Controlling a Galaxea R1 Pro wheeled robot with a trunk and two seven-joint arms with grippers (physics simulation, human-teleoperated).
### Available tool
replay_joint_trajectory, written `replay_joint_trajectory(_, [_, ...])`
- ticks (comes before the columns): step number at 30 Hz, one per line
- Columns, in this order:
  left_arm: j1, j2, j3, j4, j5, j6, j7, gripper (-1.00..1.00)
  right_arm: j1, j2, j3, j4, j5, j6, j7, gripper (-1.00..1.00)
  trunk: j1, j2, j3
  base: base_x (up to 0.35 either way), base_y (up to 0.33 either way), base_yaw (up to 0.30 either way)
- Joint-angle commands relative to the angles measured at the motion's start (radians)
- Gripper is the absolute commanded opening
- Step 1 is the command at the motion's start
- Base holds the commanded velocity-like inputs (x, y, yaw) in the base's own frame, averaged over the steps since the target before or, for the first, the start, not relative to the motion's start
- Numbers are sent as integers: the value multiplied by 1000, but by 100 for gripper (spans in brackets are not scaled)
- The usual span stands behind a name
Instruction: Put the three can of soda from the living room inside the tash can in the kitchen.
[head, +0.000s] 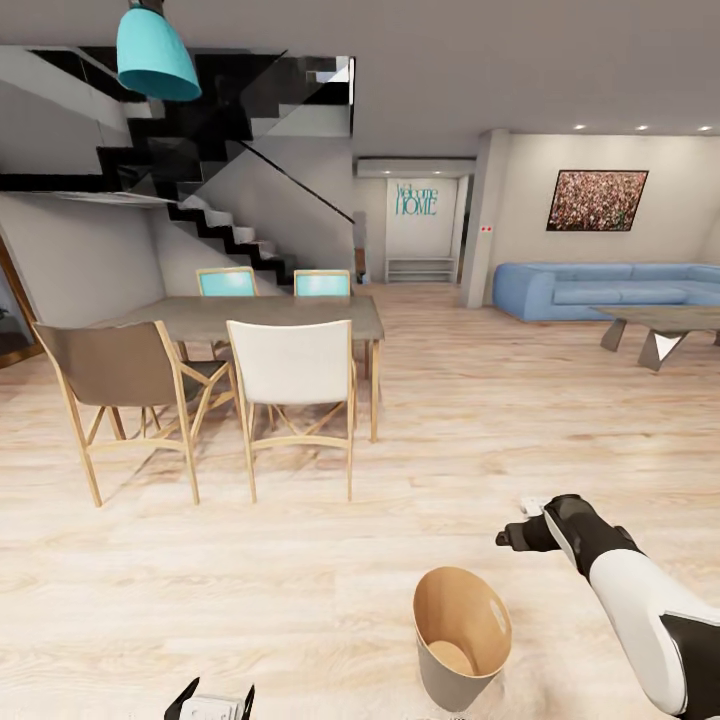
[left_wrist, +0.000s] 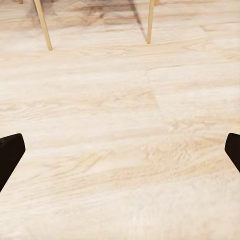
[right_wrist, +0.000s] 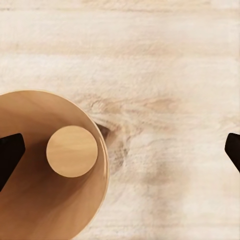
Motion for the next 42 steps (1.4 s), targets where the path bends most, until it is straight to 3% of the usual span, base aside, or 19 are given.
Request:
replay_joint_trajectory(1, [0,0,0,0,0,0,0,100,0,0,0,0,0,0,0,100,4,-7,-3,0,0,0])
replay_joint_trajectory(13, [0,0,0,0,0,0,0,100,0,6,0,0,1,0,0,100,50,-91,-41,0,0,0])
replay_joint_trajectory(24, [0,0,0,0,0,0,0,100,0,6,0,0,1,0,0,100,50,-91,-41,0,0,0])
replay_joint_trajectory(28, [0,0,0,0,-1,0,0,100,0,6,0,-1,1,0,0,100,65,-119,-53,0,0,0])
replay_joint_trajectory(42, [0,0,0,0,-1,0,0,100,0,7,0,0,1,0,0,100,72,-123,-107,0,0,0])
